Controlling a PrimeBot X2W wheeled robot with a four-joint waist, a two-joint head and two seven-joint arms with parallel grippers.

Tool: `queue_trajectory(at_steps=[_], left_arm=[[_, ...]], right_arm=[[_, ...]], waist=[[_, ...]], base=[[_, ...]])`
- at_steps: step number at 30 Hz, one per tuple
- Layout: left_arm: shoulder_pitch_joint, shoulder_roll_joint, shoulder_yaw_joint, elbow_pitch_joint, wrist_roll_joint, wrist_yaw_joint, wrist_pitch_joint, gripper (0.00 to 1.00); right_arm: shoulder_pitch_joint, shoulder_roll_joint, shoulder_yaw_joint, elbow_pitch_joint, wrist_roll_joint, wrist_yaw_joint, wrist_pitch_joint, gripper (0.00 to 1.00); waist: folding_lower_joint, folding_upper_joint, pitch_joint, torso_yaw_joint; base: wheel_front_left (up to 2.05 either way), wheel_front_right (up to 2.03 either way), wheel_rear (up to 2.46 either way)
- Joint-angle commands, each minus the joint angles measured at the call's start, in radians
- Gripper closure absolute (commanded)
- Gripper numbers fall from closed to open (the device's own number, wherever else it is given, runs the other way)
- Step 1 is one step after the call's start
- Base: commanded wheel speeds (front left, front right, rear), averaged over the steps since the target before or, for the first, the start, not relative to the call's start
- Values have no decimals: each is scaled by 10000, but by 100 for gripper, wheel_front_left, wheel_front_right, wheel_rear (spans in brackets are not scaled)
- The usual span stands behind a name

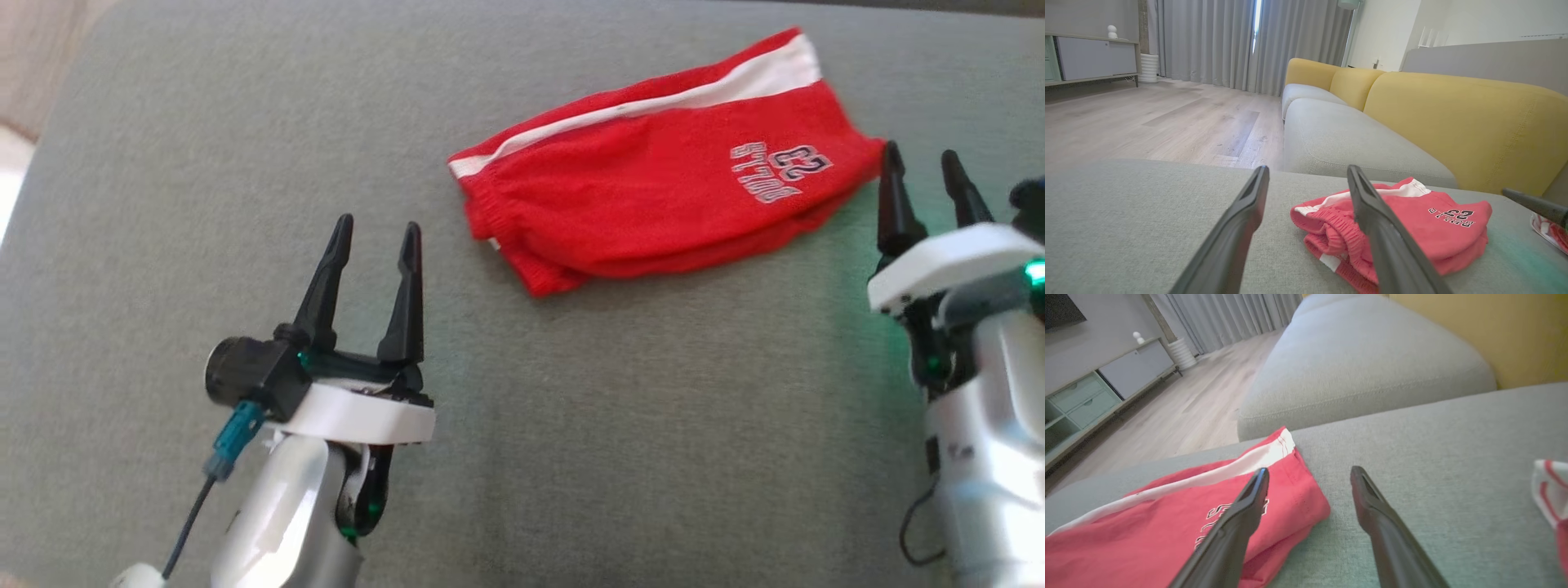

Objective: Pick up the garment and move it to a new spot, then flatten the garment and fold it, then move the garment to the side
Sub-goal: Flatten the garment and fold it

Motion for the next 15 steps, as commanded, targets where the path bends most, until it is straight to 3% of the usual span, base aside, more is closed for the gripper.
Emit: queue_trajectory(at_steps=[1,8,15], left_arm=[[-387,48,182,-351,-82,73,-51,0],[-612,48,-138,-379,-244,167,-51,0],[-760,48,-411,-434,-414,281,-51,0]], right_arm=[[-500,-43,94,-1,18,-9,148,0],[-1837,-138,-665,2078,-125,-9,886,0],[-2609,-274,-797,3750,-805,-9,1057,0]], waist=[[-2,-1,266,288],[-2,-1,644,713],[-2,-1,841,930]], base=[[0,0,0],[0,0,0],[0,0,0]])
